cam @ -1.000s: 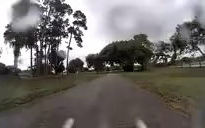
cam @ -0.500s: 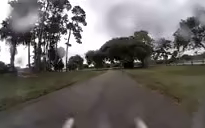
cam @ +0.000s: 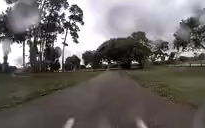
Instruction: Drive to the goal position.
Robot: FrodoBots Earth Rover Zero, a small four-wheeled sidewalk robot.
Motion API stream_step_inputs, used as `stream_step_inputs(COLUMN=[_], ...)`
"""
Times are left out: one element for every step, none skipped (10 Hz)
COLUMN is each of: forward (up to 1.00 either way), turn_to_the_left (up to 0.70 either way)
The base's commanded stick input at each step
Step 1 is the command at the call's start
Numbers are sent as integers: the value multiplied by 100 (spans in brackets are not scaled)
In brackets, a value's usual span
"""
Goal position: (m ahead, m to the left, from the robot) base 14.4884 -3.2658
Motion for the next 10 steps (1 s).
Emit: stream_step_inputs(forward=[100,100,100,100,100,100,100,100,100,100], turn_to_the_left=[0,0,0,0,0,0,0,0,0,0])
